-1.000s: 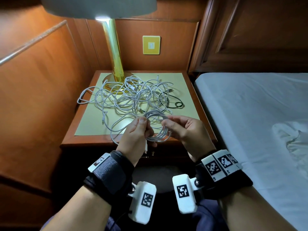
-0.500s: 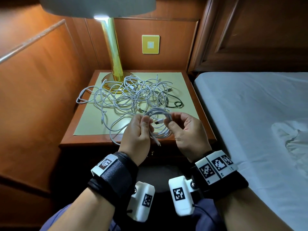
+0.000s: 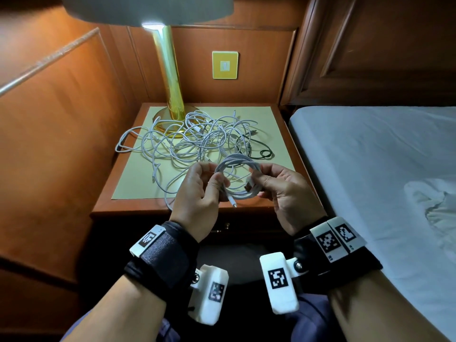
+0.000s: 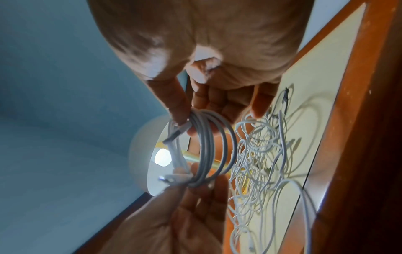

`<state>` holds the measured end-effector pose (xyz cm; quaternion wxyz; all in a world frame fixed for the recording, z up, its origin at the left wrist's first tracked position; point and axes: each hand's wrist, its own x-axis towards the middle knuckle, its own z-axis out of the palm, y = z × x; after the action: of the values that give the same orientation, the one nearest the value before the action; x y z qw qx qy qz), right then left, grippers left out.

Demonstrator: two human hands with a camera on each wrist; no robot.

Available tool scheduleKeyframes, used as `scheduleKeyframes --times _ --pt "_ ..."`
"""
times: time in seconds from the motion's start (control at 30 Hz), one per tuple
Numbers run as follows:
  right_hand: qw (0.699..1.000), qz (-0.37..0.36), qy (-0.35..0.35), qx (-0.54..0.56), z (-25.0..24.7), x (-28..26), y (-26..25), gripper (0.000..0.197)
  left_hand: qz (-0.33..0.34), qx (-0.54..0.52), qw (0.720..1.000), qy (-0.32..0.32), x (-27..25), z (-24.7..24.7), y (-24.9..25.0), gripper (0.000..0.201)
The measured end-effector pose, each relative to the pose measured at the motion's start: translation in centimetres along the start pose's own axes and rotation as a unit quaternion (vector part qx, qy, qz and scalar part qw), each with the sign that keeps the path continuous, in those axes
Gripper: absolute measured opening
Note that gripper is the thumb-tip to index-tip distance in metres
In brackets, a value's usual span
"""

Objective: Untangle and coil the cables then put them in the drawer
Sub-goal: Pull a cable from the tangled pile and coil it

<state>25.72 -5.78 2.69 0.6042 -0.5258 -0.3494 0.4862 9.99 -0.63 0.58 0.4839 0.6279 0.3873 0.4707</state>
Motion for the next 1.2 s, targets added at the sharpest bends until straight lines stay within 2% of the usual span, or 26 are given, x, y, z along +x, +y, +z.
scheduleKeyframes --times 0.17,0.27,0.37,0.63,0.77,0.87,1.0,1.2 --pt "0.996 -0.009 -0.016 -0.091 -0.6 -0.3 0.2 0.012 0.008 -0.024 1.0 -0.009 -0.4 0.5 0.3 0.008" --pt "0.979 -0.039 -0.03 -0.196 -0.6 -0.5 0.5 0.012 0.019 -0.024 1.0 -0.006 -0.3 0.6 0.7 0.009" --pt "0.97 -0.048 -0.044 -0.235 -0.8 -0.4 0.4 0.018 0.016 -0.018 1.0 -0.005 -0.1 0.3 0.7 0.007" --pt "0.985 -0.042 -0.039 -0.16 -2.4 -0.1 0.5 0.017 -0.05 -0.046 0.997 -0.046 0.2 -0.2 0.0 0.018" --pt "0.987 -0.035 -0.046 -0.147 -2.5 0.1 0.5 0.019 -0.065 -0.029 0.996 -0.061 0.1 -0.1 -0.1 0.014" --pt "0.994 -0.015 -0.037 -0.099 -2.5 0.4 0.7 0.022 -0.09 -0.03 0.992 -0.081 0.0 -0.1 -0.1 0.014" --pt "0.999 0.018 -0.023 -0.031 -2.5 0.7 0.7 0.033 -0.112 -0.069 0.99 -0.05 0.0 0.1 0.0 0.013" --pt "0.998 0.055 -0.005 -0.02 -3.0 0.7 0.5 0.015 -0.13 -0.073 0.989 -0.024 0.3 0.3 -0.3 0.008"
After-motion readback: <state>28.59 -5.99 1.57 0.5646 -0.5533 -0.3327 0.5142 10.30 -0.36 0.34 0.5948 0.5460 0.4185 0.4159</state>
